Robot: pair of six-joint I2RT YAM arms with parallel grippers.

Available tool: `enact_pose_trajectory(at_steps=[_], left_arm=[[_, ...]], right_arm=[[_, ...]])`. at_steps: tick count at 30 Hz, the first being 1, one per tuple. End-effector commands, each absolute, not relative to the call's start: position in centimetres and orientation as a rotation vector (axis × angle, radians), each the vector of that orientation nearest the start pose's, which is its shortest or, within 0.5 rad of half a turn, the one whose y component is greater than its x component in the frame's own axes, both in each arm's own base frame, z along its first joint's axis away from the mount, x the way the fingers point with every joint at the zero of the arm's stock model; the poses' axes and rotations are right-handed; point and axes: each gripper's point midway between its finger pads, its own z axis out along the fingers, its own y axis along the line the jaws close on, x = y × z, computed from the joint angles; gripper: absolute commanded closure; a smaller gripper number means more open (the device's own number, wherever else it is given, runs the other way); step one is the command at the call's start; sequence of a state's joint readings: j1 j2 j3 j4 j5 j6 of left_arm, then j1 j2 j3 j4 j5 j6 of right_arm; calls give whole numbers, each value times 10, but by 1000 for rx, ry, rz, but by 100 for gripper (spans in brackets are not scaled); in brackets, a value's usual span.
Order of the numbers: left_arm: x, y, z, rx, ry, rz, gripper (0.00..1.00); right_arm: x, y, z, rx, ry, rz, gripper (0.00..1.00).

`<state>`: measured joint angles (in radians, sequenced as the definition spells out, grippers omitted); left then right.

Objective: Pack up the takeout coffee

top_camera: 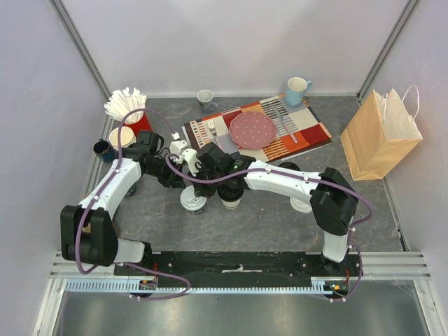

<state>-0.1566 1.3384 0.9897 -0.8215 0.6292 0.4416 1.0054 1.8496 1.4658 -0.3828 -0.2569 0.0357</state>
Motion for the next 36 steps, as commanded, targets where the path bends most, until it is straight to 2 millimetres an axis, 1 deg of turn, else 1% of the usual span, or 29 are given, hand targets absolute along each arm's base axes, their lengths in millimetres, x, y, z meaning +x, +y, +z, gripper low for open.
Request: enact_pose_trajectory(at_steps=[1,4,6,7,8,10,11,12,13,14,16,17,19,21,22,23,24,25,26,27,28,29,30,32,34,36], left_arm=[[230,-139,107,1031,2378,-810,98],[230,-142,116,1046,2330,-820,98],[229,-142,121,1053,2319,-812,98],[230,-141,128,1056,2302,-802,98],[227,-143,132,1064,2295,-820,98],[228,-145,145,1067,2254,-824,98],[227,-147,150,1065,2242,-837,98],[230,-148,158,1062,2222,-833,98],[230,-150,162,1055,2217,-838,98],[229,-152,166,1054,2209,-857,98],[229,-156,175,1051,2182,-884,98],[228,-157,174,1053,2188,-888,98],[226,-159,173,1063,2193,-893,98],[219,-160,167,1080,2208,-906,98],[216,-161,164,1098,2207,-910,98],[211,-161,161,1115,2212,-917,98],[205,-161,154,1129,2222,-925,98],[202,-160,149,1150,2226,-923,98],[198,-160,144,1169,2232,-927,98],[192,-158,131,1182,2265,-936,98],[191,-155,123,1206,2280,-909,98],[191,-153,117,1216,2297,-884,98],[190,-151,109,1220,2323,-877,98],[191,-149,105,1230,2329,-856,98],[192,-150,105,1228,2326,-859,98],[195,-150,108,1224,2319,-850,98]], right_arm=[[243,435,107,-1177,2151,770,100],[240,434,107,-1188,2151,783,100],[239,434,113,-1186,2141,793,100],[239,435,118,-1186,2130,799,100],[239,435,128,-1180,2111,811,100],[240,438,145,-1180,2073,824,100],[241,439,156,-1177,2049,832,100],[242,444,170,-1177,2013,846,100],[243,445,177,-1179,1998,850,100],[245,449,190,-1176,1964,859,100],[246,452,201,-1178,1937,871,100],[248,454,208,-1174,1920,872,100],[248,454,209,-1171,1920,868,100],[244,452,201,-1173,1943,870,100],[239,452,202,-1180,1940,877,100],[232,448,189,-1192,1967,871,100],[226,447,182,-1194,1984,877,100],[216,452,180,-1205,1966,914,100],[208,446,158,-1217,2013,924,100],[204,448,152,-1207,2028,949,100],[202,445,136,-1208,2066,944,100],[201,437,118,-1208,2108,910,100],[203,436,112,-1192,2114,904,100],[210,426,96,-1159,2161,890,100],[216,423,92,-1140,2178,879,100],[218,423,97,-1133,2167,878,100]])
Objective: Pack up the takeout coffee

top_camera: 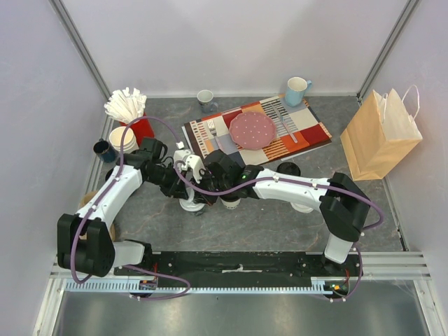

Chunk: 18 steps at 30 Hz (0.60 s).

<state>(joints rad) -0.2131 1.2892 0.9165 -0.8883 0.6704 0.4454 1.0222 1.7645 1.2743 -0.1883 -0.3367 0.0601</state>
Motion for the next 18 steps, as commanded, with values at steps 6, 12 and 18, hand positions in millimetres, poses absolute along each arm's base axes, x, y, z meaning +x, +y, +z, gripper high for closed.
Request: enact_pose_trajectory(at_steps=[6,12,18], left_arm=[[192,-154,130,1223,2262,-866,98],[193,-169,178,1215,2125,-944,98],[195,-169,165,1200,2167,-955,98]], right_arm=[[216,428,135,-1148,2100,916,100],[214,448,186,-1172,1968,959,100],[229,441,177,-1100,2007,873,100]])
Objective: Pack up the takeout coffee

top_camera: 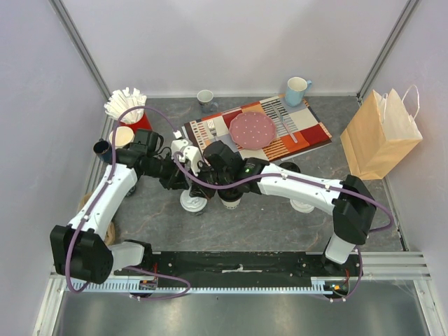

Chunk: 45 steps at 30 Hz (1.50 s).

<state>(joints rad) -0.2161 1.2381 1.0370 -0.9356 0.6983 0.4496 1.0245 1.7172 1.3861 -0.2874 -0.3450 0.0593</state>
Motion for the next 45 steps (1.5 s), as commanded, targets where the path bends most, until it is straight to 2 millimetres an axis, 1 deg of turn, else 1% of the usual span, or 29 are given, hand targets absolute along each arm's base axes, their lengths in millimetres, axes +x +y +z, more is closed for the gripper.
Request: enact_pose_trajectory(at_steps=[1,2,3,4,5,6,7,9,11,13,15,16,17,18,20,21,22,25,26,29,30,32,33,34,36,38,40,43,45], left_arm=[[198,-168,161,1199,2168,-941,98],[196,-167,150,1195,2198,-943,98],[197,-165,144,1189,2214,-936,98],[201,-163,134,1190,2238,-914,98],[199,-160,123,1187,2270,-908,98],[201,-157,115,1182,2298,-879,98],[201,-155,106,1194,2332,-866,98],[203,-153,101,1188,2355,-854,98],[204,-154,103,1188,2347,-860,98],[203,-156,107,1188,2329,-871,98],[203,-157,115,1183,2305,-872,98],[201,-158,119,1184,2295,-879,98],[202,-159,129,1185,2263,-875,98],[198,-161,136,1187,2250,-898,98],[199,-164,154,1189,2191,-891,98],[196,-166,160,1191,2176,-911,98],[198,-167,169,1194,2151,-912,98],[196,-170,179,1205,2125,-926,98],[196,-169,179,1205,2127,-923,98],[197,-168,176,1207,2137,-915,98],[196,-167,175,1206,2145,-914,98],[195,-167,172,1207,2148,-918,98],[196,-167,170,1205,2153,-916,98],[197,-167,163,1202,2162,-920,98],[197,-166,153,1189,2200,-924,98],[198,-166,144,1185,2234,-937,98],[198,-166,140,1184,2245,-947,98],[199,-165,138,1184,2248,-934,98],[200,-165,142,1185,2237,-924,98]], right_arm=[[227,436,160,-1106,2045,862,100],[226,434,149,-1103,2071,855,100],[225,433,133,-1107,2101,849,100],[220,427,113,-1110,2152,839,100],[217,423,102,-1111,2179,842,100],[216,424,93,-1110,2191,851,100],[214,418,82,-1095,2223,851,100],[215,417,77,-1090,2235,848,100],[216,419,81,-1090,2222,849,100],[219,422,90,-1087,2203,851,100],[219,422,96,-1098,2197,847,100],[222,425,105,-1098,2176,850,100],[221,425,108,-1113,2172,847,100],[222,426,117,-1118,2154,848,100],[225,431,139,-1125,2104,856,100],[227,436,153,-1121,2071,869,100],[226,438,160,-1125,2051,880,100],[228,442,182,-1118,2003,899,100],[228,442,186,-1114,1996,900,100],[229,437,182,-1100,2010,872,100],[226,432,170,-1097,2045,866,100],[224,430,156,-1080,2070,873,100],[218,422,132,-1085,2122,861,100],[217,422,121,-1072,2138,866,100],[212,414,85,-1079,2219,840,100],[208,414,73,-1085,2252,847,100],[209,416,77,-1079,2240,856,100],[214,417,96,-1067,2196,850,100],[215,420,104,-1076,2176,855,100]])
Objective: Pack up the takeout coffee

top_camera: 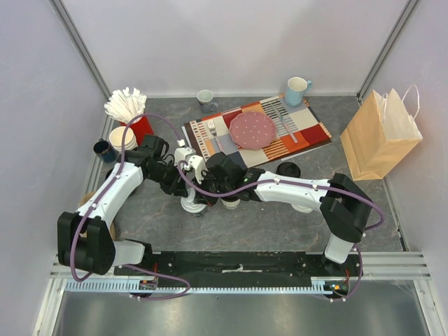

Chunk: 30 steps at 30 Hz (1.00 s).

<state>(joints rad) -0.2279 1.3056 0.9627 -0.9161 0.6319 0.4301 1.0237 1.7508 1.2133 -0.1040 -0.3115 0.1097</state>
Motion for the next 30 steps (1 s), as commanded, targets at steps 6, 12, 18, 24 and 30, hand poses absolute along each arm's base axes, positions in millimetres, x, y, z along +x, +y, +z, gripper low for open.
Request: enact_pose_trajectory(at_steps=[6,12,18,24,30], left_arm=[[200,-165,160,1188,2184,-897,98],[200,-166,172,1194,2155,-892,98],[199,-165,168,1198,2164,-888,98],[200,-165,164,1189,2187,-897,98],[199,-164,161,1190,2190,-893,98]], right_arm=[[217,434,141,-1114,2095,868,100],[220,437,170,-1091,2029,856,100],[206,420,98,-1073,2179,841,100],[200,409,52,-1070,2282,817,100],[209,414,87,-1068,2222,807,100]])
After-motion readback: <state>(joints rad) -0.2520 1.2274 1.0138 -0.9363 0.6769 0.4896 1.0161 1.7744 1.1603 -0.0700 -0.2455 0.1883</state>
